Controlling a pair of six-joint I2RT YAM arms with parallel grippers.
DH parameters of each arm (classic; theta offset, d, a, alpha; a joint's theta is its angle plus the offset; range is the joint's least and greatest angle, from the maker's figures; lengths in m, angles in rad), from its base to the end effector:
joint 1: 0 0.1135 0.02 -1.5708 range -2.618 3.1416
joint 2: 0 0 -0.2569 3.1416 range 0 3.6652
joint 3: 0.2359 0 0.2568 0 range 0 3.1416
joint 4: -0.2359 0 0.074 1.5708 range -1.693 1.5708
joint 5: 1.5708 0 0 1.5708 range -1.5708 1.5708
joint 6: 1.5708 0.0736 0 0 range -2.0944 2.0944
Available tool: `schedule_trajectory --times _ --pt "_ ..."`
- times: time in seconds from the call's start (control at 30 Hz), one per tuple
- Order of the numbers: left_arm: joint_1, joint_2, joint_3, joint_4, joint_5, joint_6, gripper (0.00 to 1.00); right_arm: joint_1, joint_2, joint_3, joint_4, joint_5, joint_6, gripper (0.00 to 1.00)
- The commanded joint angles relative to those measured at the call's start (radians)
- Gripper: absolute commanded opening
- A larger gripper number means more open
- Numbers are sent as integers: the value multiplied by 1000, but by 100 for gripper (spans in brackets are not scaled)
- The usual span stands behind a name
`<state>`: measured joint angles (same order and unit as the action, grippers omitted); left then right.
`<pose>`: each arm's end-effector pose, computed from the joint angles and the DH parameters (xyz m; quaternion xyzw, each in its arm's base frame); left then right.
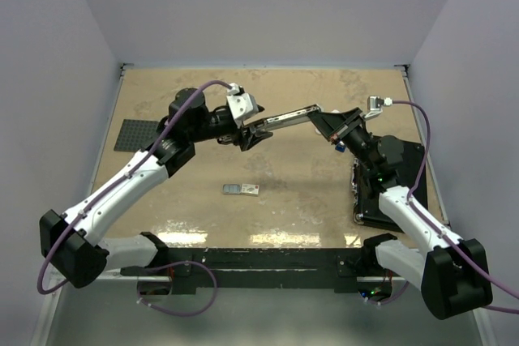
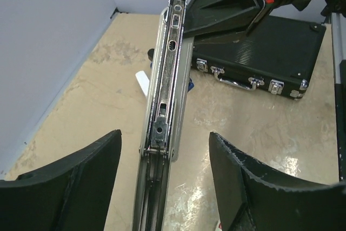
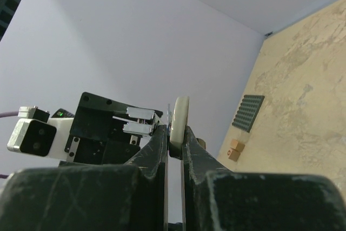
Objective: Load the staples into the stapler
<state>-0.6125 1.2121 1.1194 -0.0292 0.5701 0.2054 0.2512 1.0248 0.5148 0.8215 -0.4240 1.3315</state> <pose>0.2381 -0.2159 0.3742 0.4568 0.5853 -0.3348 0.5803 0.2522 0.0960 0.3068 0.1502 0.5812 0.6491 0.4672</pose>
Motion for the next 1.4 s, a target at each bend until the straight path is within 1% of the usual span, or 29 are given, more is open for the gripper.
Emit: schedule_trajectory --times 0.0,0.1,0.13,0.2,0.23,0.3,0.4,0.43,0.5,0.53,0.6,0.63,0.73,0.77,0.8,0.87,0.9,0.93,1.0,1.03,1.1,1.13,1.17,1.23,1.27,1.37 --pt "-16 46 66 -44 37 126 68 0 -45 11 90 -6 14 0" --pt "-29 78 95 -66 36 155 61 0 -51 7 82 -4 12 0" --pt "-32 84 103 -72 33 163 57 2 -52 5 82 -4 14 0" --pt "-39 102 118 -80 31 170 53 2 -51 2 80 -6 14 0" --pt "-43 106 122 -81 30 173 49 2 -51 -1 82 -6 14 0" --pt "-50 119 126 -80 25 175 46 2 -52 -1 84 -7 15 0" --pt "-53 132 132 -80 22 178 39 2 -51 -4 84 -10 14 0" --pt "-53 135 134 -78 27 177 33 2 -52 -6 84 -10 14 0" --pt "-55 139 134 -78 34 180 27 2 -52 -12 84 -10 12 0" --pt "-55 141 134 -78 37 184 19 2 -52 -13 84 -10 12 0" --pt "-55 148 134 -83 39 196 10 2 -49 -18 84 -19 11 0" --pt "-53 152 134 -92 39 204 1 2 -49 -19 81 -22 8 0" --pt "-53 167 134 -112 42 238 0 0 -52 -19 38 -41 -20 0" --pt "-53 171 134 -120 37 252 0 2 -55 -18 -2 -48 -35 5" --pt "-53 182 134 -126 33 281 0 -1 -60 -13 -30 -53 -70 23" --pt "-50 196 134 -146 10 311 0 0 -94 -12 -146 -45 -119 39" --pt "-47 216 135 -153 10 346 0 0 -109 -4 -201 -32 -173 52" --pt "-37 228 137 -166 10 360 0 0 -124 1 -304 -19 -202 58" --pt "-23 274 140 -178 10 396 0 0 -186 8 -401 27 -287 69" --pt "-9 293 151 -196 11 408 0 -1 -209 14 -501 46 -317 71" --pt "0 355 164 -215 2 445 0 -1 -270 37 -605 119 -409 78" --pt "2 381 186 -244 -6 460 0 -1 -287 44 -686 146 -437 79" --pt "2 435 203 -262 -22 476 0 0 -314 50 -717 181 -487 79" --pt "2 492 258 -332 -32 520 0 0 -334 71 -810 215 -529 80" --pt "2 548 279 -353 -51 534 0 -1 -344 80 -818 229 -566 81" --pt "-3 647 353 -440 -93 594 0 0 -368 100 -910 281 -616 81"
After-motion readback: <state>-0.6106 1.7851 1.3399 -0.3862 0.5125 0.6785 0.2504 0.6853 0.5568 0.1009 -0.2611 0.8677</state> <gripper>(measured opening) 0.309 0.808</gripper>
